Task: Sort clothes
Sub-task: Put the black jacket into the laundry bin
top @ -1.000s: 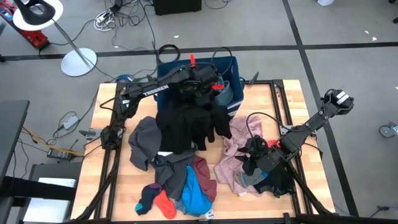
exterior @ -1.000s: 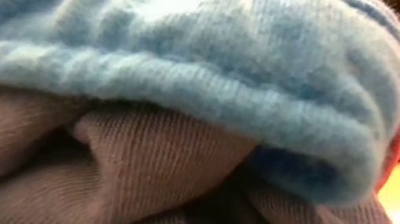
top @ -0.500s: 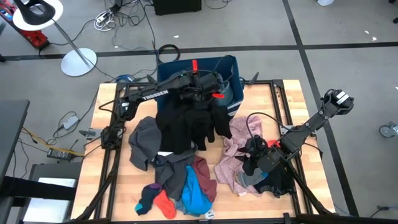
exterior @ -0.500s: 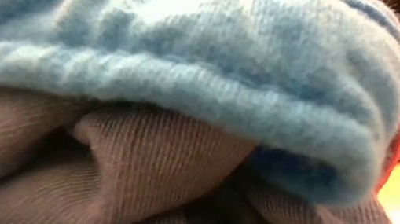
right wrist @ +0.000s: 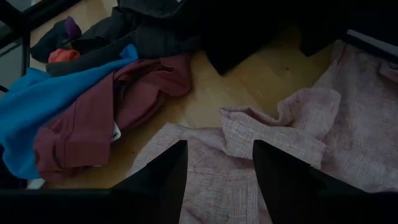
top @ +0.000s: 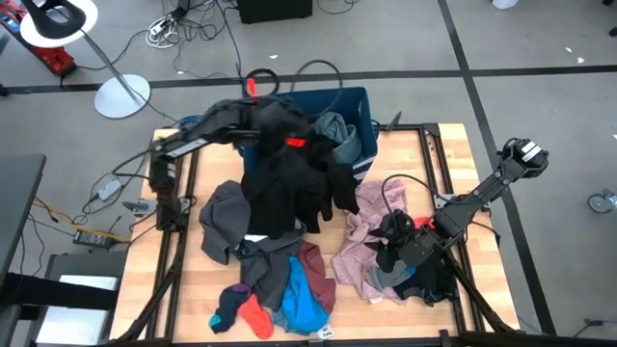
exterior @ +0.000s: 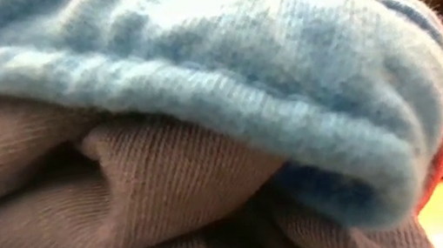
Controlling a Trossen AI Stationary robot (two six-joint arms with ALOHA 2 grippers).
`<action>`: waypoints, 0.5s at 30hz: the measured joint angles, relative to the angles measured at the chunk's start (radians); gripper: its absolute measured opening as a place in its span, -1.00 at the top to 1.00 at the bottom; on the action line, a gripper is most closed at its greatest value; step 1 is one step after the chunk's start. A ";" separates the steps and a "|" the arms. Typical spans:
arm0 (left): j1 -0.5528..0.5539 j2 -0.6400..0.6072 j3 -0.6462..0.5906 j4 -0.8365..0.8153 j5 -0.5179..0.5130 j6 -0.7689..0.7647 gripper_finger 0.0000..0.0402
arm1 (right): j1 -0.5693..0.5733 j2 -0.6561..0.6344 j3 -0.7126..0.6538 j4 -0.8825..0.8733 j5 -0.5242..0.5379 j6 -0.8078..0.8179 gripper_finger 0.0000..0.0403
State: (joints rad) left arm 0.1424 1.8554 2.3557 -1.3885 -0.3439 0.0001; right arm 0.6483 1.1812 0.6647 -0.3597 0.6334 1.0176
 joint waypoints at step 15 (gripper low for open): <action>-0.375 -0.100 -0.031 -0.181 -0.245 -0.322 0.12 | 0.000 0.000 0.000 0.008 -0.008 0.001 0.09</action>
State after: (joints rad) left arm -0.2330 1.7553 2.3251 -1.5700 -0.5888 -0.3218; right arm 0.6483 1.1812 0.6647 -0.3520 0.6255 1.0183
